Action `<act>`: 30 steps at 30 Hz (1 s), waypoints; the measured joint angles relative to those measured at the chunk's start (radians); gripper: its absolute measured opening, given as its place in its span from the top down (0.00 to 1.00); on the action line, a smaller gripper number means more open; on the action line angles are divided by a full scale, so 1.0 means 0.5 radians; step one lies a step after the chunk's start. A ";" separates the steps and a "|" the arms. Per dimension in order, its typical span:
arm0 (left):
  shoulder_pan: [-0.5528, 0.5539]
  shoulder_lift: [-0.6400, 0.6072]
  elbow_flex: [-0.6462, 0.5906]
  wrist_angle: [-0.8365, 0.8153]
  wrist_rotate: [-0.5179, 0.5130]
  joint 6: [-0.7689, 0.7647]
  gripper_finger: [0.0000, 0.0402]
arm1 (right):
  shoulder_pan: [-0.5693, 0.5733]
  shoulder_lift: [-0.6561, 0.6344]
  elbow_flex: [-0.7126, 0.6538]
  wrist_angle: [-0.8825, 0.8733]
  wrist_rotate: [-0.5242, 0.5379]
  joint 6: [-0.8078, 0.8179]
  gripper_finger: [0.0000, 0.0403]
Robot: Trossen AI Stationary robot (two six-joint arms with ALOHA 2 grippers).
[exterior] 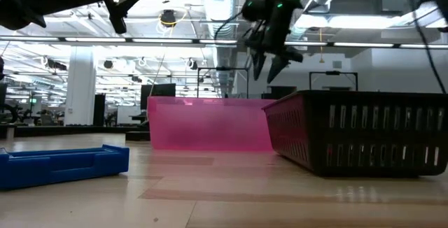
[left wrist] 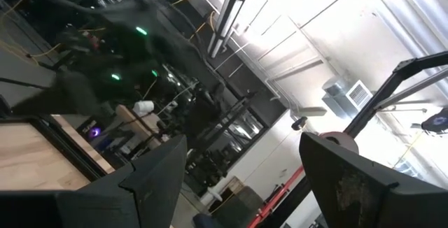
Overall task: Pick & Place Office items
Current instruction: Put the red digital timer into the black bin
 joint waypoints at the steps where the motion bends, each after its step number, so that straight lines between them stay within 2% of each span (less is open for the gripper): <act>1: 0.000 0.000 0.000 0.000 0.000 0.000 0.32 | -0.028 0.110 0.149 -0.128 0.002 -0.056 0.53; 7: 0.000 0.000 0.000 -0.002 -0.011 0.011 0.32 | -0.141 0.644 0.830 -0.565 -0.030 -0.122 0.49; 12: 0.000 0.000 0.000 -0.005 -0.020 0.047 0.32 | -0.181 0.978 1.119 -0.751 -0.092 -0.172 0.47; 19: 0.000 0.000 0.000 -0.004 -0.020 0.050 0.32 | -0.134 1.158 1.188 -0.739 -0.123 -0.265 0.46; 26: 0.000 0.000 0.000 -0.003 -0.020 0.034 0.32 | -0.136 1.161 1.180 -0.705 -0.084 -0.258 0.45; 30: 0.000 0.000 0.000 -0.003 -0.019 0.031 0.32 | -0.170 1.161 1.180 -0.704 -0.135 -0.274 0.45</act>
